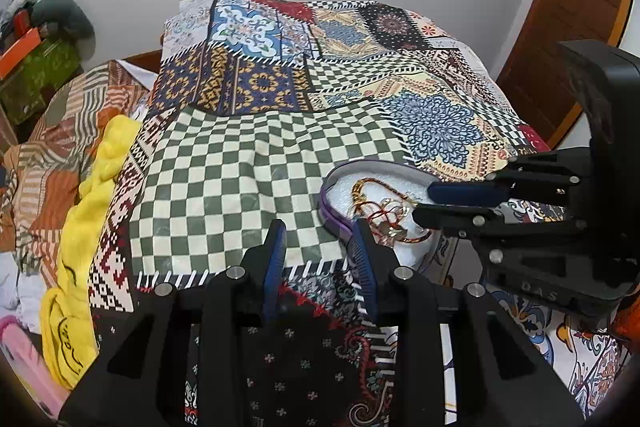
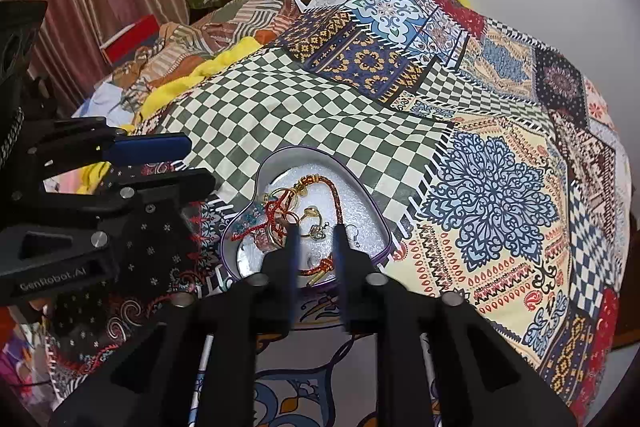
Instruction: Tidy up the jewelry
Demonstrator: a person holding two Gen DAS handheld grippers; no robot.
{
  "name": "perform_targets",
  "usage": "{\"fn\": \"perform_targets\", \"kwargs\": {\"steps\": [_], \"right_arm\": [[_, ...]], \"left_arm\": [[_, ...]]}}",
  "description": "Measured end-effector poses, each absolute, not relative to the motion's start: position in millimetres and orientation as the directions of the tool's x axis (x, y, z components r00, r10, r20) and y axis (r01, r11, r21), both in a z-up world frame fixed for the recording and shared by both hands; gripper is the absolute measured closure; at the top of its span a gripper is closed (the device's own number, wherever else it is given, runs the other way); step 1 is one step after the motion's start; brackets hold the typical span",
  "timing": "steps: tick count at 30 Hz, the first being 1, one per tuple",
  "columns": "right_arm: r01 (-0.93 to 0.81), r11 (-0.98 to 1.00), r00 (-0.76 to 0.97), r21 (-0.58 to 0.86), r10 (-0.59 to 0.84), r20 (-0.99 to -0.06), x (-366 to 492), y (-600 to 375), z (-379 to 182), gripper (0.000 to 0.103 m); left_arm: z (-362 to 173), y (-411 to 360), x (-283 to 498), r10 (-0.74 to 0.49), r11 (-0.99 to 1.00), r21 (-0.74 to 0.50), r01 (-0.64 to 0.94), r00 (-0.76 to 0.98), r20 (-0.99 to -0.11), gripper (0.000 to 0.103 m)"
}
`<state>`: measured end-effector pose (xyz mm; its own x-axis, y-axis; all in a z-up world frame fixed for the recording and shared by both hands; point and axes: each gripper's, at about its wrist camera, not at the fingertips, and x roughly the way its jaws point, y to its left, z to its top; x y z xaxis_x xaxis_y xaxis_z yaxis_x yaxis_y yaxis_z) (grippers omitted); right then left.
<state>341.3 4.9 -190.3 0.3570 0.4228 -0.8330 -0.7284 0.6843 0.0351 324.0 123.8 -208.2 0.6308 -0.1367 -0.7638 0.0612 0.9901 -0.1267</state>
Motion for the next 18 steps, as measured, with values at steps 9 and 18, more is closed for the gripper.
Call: {"fn": "perform_targets", "kwargs": {"steps": [9, 18], "right_arm": [[-0.726, 0.686, 0.434, -0.049, 0.403, -0.806, 328, 4, -175, 0.066], [-0.692, 0.72, 0.491, -0.053, 0.415, -0.766, 311, -13, -142, 0.066]], "left_arm": [[-201, 126, 313, -0.138, 0.989, -0.144, 0.043, 0.64, -0.756, 0.07], [-159, 117, 281, -0.128, 0.991, -0.126, 0.054, 0.694, -0.709, 0.07]]}}
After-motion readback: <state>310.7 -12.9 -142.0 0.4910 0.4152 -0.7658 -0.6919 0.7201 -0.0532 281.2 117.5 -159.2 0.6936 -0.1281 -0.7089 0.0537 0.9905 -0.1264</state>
